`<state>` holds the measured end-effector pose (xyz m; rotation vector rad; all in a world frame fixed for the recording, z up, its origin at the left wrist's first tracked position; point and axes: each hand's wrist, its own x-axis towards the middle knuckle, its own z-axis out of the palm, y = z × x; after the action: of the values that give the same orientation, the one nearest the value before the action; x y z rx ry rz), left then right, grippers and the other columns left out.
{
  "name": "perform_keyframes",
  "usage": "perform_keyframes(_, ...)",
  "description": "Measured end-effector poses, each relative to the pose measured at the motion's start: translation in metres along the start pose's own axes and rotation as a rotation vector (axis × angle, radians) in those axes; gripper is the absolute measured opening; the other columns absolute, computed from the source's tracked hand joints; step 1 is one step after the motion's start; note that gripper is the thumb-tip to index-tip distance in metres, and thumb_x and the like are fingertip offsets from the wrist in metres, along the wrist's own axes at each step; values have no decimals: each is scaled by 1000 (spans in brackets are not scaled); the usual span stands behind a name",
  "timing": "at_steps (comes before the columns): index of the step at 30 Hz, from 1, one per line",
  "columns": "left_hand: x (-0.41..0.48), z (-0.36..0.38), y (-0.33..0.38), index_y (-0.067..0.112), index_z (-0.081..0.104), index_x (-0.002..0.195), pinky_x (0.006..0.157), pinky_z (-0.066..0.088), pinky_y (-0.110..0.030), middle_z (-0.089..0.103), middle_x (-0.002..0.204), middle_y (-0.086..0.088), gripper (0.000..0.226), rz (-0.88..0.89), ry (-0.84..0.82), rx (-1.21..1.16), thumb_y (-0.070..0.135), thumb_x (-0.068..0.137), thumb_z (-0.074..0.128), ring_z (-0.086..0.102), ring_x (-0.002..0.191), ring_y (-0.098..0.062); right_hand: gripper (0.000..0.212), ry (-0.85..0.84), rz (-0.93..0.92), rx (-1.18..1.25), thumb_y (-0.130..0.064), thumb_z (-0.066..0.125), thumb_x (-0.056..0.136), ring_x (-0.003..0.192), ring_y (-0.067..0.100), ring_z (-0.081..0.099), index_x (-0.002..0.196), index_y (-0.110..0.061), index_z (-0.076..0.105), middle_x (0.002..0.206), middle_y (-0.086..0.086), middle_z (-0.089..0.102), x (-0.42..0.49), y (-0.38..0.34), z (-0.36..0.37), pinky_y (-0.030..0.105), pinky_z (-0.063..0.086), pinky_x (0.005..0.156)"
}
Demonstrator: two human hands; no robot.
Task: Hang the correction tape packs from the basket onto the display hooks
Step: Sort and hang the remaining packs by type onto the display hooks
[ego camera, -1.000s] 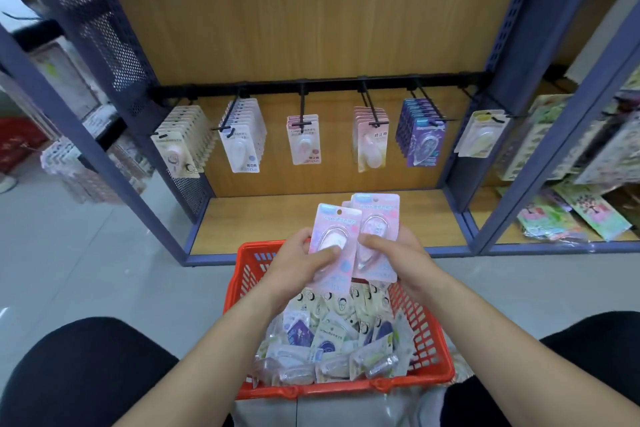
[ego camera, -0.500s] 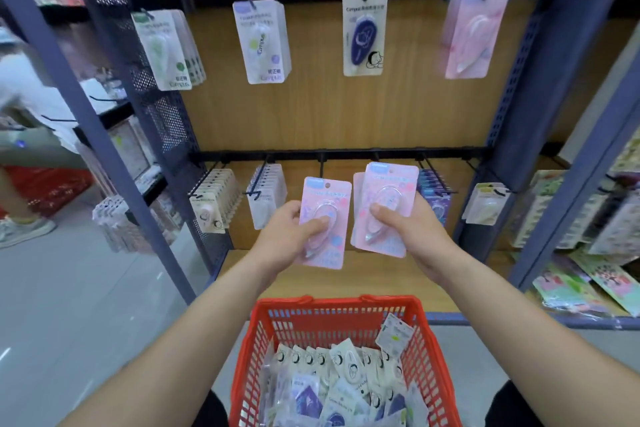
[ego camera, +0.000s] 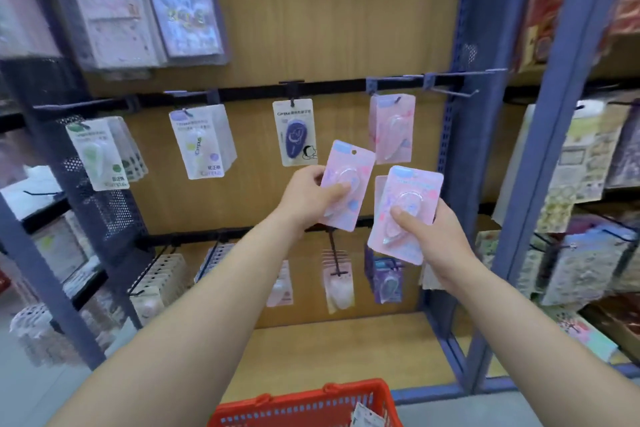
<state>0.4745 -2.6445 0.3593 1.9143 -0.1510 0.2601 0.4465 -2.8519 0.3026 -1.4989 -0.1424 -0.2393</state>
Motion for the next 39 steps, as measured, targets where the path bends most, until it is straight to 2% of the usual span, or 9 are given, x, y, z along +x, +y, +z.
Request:
perform_keyframes(7, 87, 56, 34, 15, 63, 116, 77, 59, -32, 71, 114, -2, 37, 43, 26, -18, 25, 86, 82, 70, 101, -20, 30, 54, -26, -2, -21, 74, 93, 103, 17, 74, 121, -27, 64, 112, -5, 77, 42, 1, -50, 46, 59, 92)
perform_keyframes(10, 104, 67, 40, 16, 62, 117, 74, 59, -30, 73, 111, 0, 37, 86, 37, -81, 23, 86, 82, 71, 100, -17, 28, 39, -29, -14, -23, 72, 95, 99, 14, 75, 121, -29, 64, 109, -8, 77, 51, 5, -64, 43, 60, 90)
perform_keyframes(17, 117, 76, 38, 16, 64, 118, 72, 61, -27, 77, 105, 5, 34, 136, 78, -177, 23, 89, 80, 74, 96, -12, 28, 43, 18, -30, -24, 73, 94, 98, 15, 75, 119, -29, 64, 108, -8, 77, 65, 20, -68, 50, 60, 93)
perform_keyframes(22, 120, 76, 36, 16, 64, 117, 77, 64, -35, 76, 106, 3, 34, 142, 101, -192, 24, 88, 80, 74, 95, -13, 27, 22, 25, -9, -22, 73, 94, 100, 15, 75, 120, -27, 64, 109, -7, 77, 69, 22, -60, 47, 60, 92)
perform_keyframes(26, 124, 79, 36, 14, 66, 112, 69, 60, -28, 76, 101, 2, 31, 111, 122, -206, 24, 88, 81, 74, 89, -12, 25, 17, 17, 3, -24, 73, 94, 96, 12, 75, 117, -28, 64, 106, -10, 77, 69, 22, -57, 39, 61, 86)
perform_keyframes(30, 136, 82, 37, 14, 67, 112, 67, 54, -25, 72, 107, 4, 32, 40, 154, -158, 31, 87, 81, 70, 94, -14, 25, 14, 21, 1, -24, 72, 94, 96, 9, 74, 116, -29, 63, 105, -11, 77, 69, 22, -59, 33, 61, 82)
perform_keyframes(33, 143, 85, 33, 13, 63, 117, 66, 49, -23, 67, 114, 3, 45, -28, 205, -73, 36, 84, 83, 64, 92, -11, 28, -6, 24, -5, -22, 72, 94, 97, 9, 74, 120, -28, 63, 109, -10, 76, 68, 22, -61, 31, 60, 82)
perform_keyframes(36, 131, 89, 24, 16, 54, 126, 75, 45, -24, 59, 120, 2, 58, -23, 249, -8, 36, 82, 85, 59, 100, -14, 27, -40, 25, 0, -22, 71, 95, 98, 9, 74, 121, -27, 63, 109, -10, 76, 66, 22, -61, 27, 59, 78)
perform_keyframes(39, 97, 96, 3, 23, 61, 101, 78, 45, -24, 63, 104, 7, 26, 129, 209, 52, 31, 85, 81, 59, 90, -7, 26, -78, 20, 13, -23, 69, 96, 101, 11, 74, 120, -27, 62, 108, -11, 76, 63, 23, -60, 27, 60, 78)
